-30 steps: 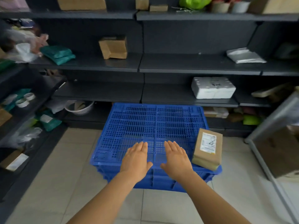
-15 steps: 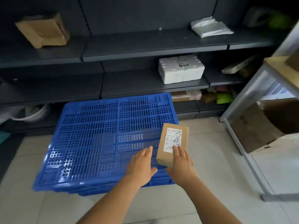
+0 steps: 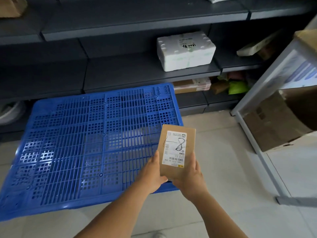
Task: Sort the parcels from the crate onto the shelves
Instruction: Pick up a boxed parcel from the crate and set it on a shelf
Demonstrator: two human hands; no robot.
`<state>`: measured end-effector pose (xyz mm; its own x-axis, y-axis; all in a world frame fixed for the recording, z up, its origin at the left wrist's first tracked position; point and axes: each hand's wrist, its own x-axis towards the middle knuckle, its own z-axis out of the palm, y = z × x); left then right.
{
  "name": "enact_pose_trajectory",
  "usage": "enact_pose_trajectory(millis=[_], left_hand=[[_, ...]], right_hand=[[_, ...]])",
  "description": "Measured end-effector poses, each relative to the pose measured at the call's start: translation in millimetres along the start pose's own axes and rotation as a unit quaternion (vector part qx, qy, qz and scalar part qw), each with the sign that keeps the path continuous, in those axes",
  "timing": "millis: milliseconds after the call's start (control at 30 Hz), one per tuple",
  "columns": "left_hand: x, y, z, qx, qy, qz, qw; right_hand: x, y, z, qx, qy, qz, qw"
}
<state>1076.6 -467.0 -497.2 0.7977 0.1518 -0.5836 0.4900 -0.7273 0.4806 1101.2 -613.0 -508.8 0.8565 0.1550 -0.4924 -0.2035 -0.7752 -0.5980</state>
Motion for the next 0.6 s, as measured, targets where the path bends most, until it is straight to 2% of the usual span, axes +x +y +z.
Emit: enact_pose_trajectory(millis=[100, 333, 600], left_hand=[[7.2, -5.6, 4.8, -0.037, 0.0, 0.0, 0.999], [-2.1, -21.5, 5.7, -0.115, 0.025, 0.003, 0.993], [-62.4, -68.8, -29.7, -0.155, 0.078, -0.034, 0.984]], right_hand=[[5.5, 9.5, 9.5, 0.052, 0.009, 0.0, 0.999], [2.5, 8.3, 11.3, 0.049, -0.006, -0.009, 0.999], [-37.1, -42.9, 30.8, 0.012, -0.074, -0.056, 0.996]])
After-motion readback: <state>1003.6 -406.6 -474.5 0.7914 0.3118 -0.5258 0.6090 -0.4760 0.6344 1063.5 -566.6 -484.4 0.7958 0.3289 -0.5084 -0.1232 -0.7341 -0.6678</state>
